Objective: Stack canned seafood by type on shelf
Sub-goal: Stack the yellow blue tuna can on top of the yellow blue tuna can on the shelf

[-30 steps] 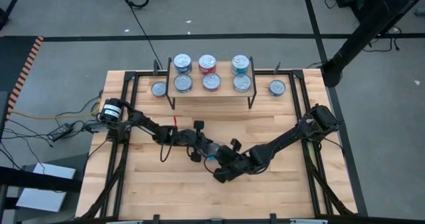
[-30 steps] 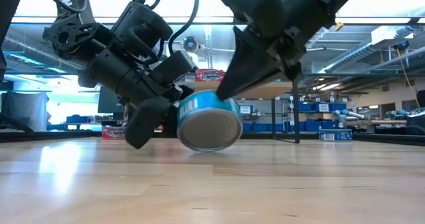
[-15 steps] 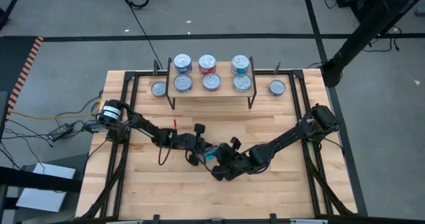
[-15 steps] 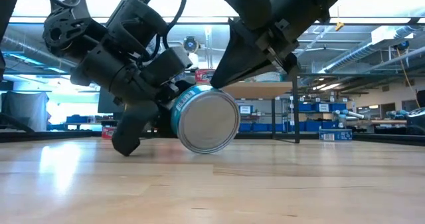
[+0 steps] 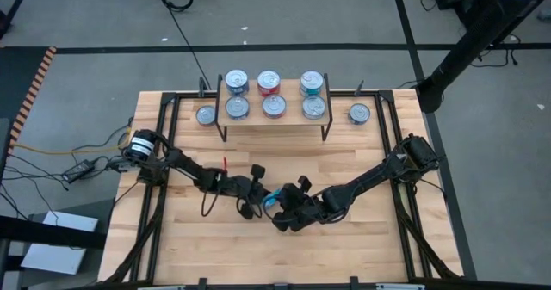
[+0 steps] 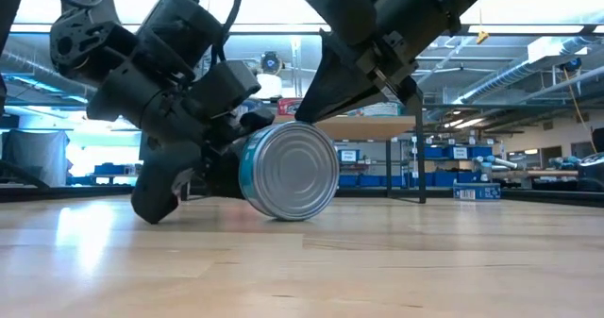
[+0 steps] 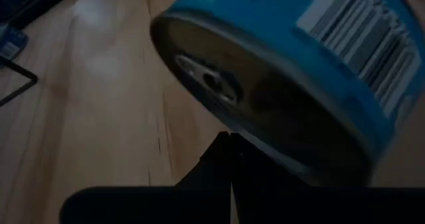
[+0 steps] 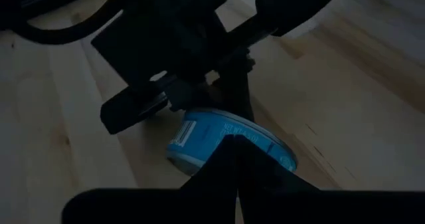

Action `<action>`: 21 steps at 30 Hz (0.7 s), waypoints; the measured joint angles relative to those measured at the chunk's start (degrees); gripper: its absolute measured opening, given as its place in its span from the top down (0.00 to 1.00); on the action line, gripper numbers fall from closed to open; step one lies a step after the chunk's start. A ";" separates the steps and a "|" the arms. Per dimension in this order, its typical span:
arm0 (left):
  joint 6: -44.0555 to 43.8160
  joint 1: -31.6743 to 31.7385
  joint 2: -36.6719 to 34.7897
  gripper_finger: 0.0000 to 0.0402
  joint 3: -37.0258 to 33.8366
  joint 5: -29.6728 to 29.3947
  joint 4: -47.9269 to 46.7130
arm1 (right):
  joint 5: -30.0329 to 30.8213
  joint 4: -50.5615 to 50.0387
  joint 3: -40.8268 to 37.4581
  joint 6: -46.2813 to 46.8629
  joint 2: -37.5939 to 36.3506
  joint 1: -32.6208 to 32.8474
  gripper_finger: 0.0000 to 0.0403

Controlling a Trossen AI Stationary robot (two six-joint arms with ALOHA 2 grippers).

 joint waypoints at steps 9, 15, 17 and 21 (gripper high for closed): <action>0.56 -0.01 -8.88 1.00 -6.71 -4.04 -1.84 | 0.17 -0.98 0.00 -0.03 0.00 0.07 0.98; -2.71 -0.26 -24.82 1.00 -12.62 -3.41 -8.75 | 0.73 -2.71 0.00 1.78 -0.04 0.44 0.98; -4.32 -0.68 -29.68 1.00 -13.06 -1.89 -12.80 | 0.87 -3.08 0.00 2.93 -0.04 0.74 0.98; -7.25 -2.42 -35.22 1.00 -13.06 4.94 -17.53 | 1.86 -4.46 0.00 5.22 0.02 1.51 0.98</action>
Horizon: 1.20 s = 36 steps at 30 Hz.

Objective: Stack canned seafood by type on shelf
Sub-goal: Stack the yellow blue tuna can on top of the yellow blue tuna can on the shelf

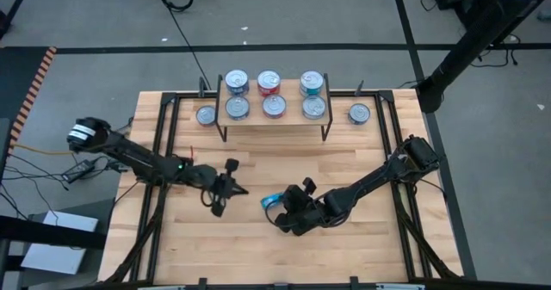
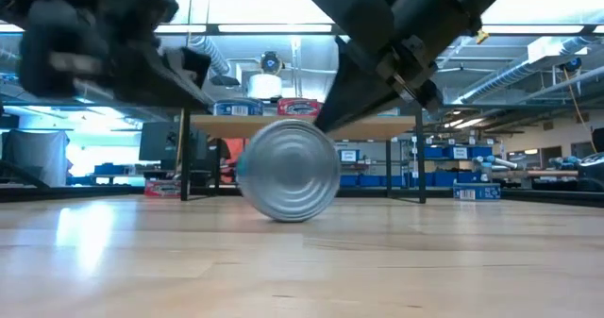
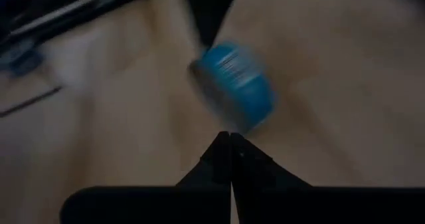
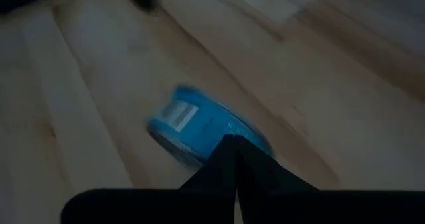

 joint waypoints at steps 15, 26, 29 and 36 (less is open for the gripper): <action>-4.49 -3.93 3.67 1.00 1.56 6.69 0.62 | 0.87 -0.76 1.19 -11.96 0.20 2.00 0.87; -6.77 -8.39 4.18 1.00 1.09 0.29 3.15 | -3.19 9.18 3.10 -34.13 0.61 0.13 0.52; -7.33 -8.54 6.06 1.00 1.07 -1.19 2.64 | -5.56 9.90 3.10 -35.54 0.61 -1.65 0.43; -7.10 -8.30 10.61 1.00 1.07 -4.91 4.01 | -12.12 9.68 2.60 -36.99 0.62 -4.70 0.30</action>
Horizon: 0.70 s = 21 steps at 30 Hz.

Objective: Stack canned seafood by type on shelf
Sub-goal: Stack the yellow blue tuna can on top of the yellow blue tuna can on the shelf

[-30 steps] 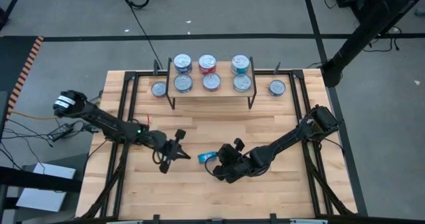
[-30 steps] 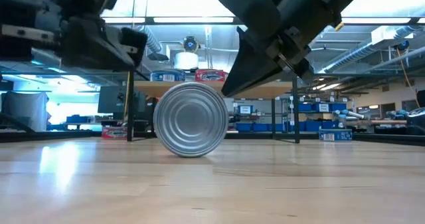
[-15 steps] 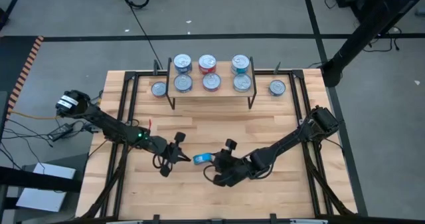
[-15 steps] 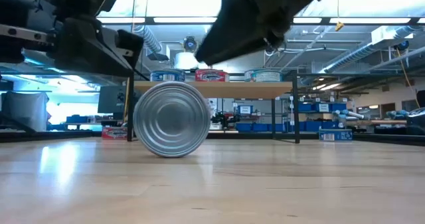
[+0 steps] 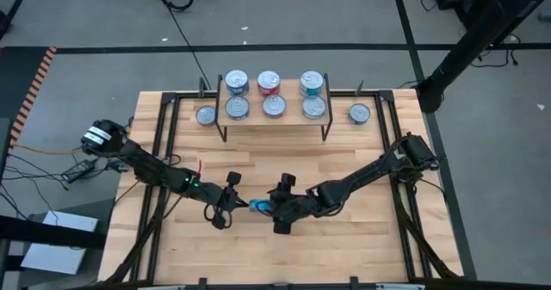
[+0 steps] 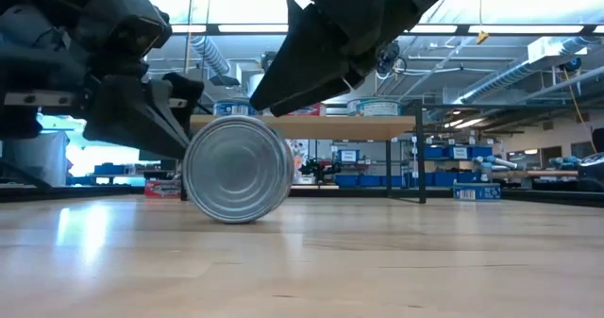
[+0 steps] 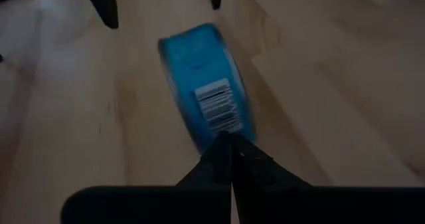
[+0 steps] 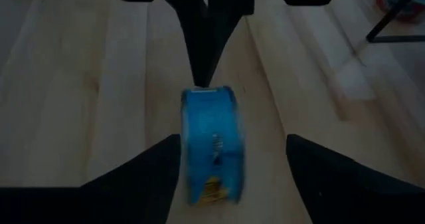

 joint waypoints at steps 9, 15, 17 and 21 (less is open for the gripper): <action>0.82 0.00 0.82 1.00 0.00 -1.88 2.16 | -3.62 0.07 -0.02 1.40 0.04 -0.75 0.25; 0.66 0.00 0.82 1.00 0.00 -1.88 2.99 | -4.64 -0.10 -0.02 10.12 0.04 -0.32 0.29; 0.64 0.00 0.82 1.00 0.00 -1.88 2.99 | -3.52 -1.06 -0.02 11.00 0.04 0.06 0.30; 0.61 0.00 0.82 1.00 0.00 -1.91 2.97 | -1.87 -3.77 -0.04 11.20 0.04 0.46 0.33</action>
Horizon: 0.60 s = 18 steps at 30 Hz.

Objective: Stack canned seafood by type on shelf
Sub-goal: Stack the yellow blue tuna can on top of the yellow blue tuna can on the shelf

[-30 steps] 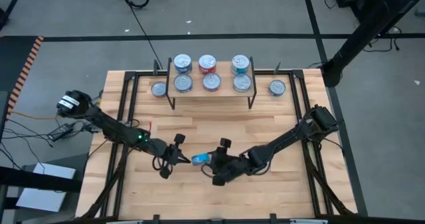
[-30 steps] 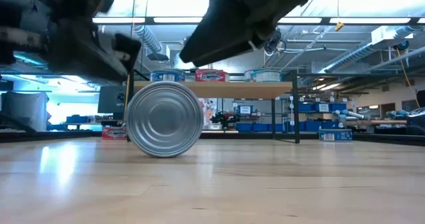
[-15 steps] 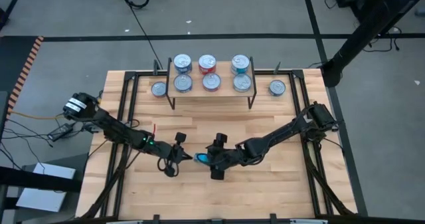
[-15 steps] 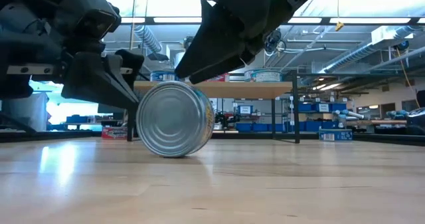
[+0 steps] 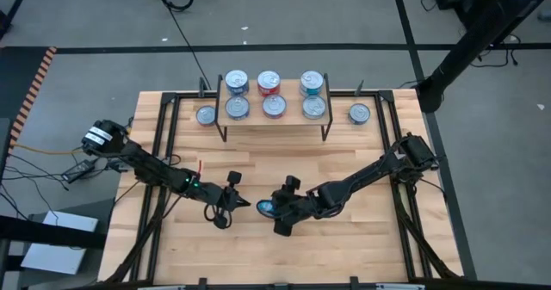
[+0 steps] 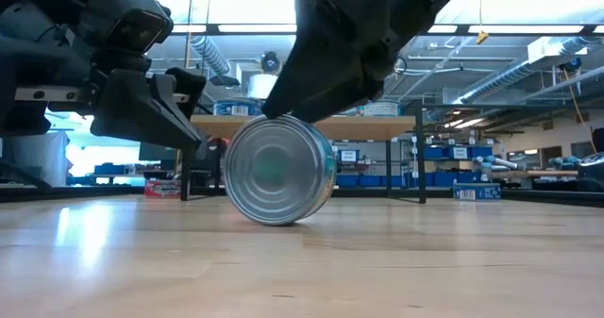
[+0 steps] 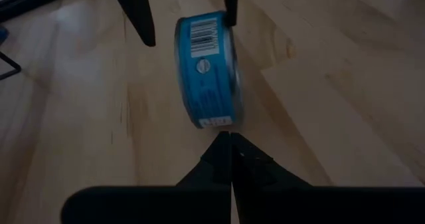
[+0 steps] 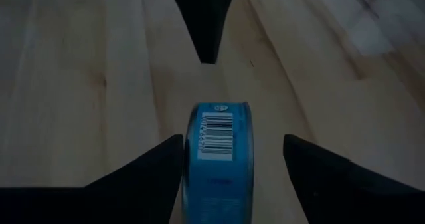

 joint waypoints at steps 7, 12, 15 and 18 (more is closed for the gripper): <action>-0.02 0.00 0.00 1.00 0.00 -0.02 -0.07 | -0.22 -1.35 0.00 0.72 0.00 0.17 0.40; -0.02 0.00 0.00 1.00 0.00 -0.04 -0.09 | -1.32 -4.36 0.00 2.88 -0.02 0.15 0.43; -0.02 0.00 0.00 1.00 0.01 -0.04 -0.11 | -1.33 -4.51 0.00 2.81 -0.02 0.11 0.44; 0.00 0.00 0.00 0.99 0.02 -0.04 -0.11 | -1.31 -4.51 0.00 2.16 -0.02 0.06 0.46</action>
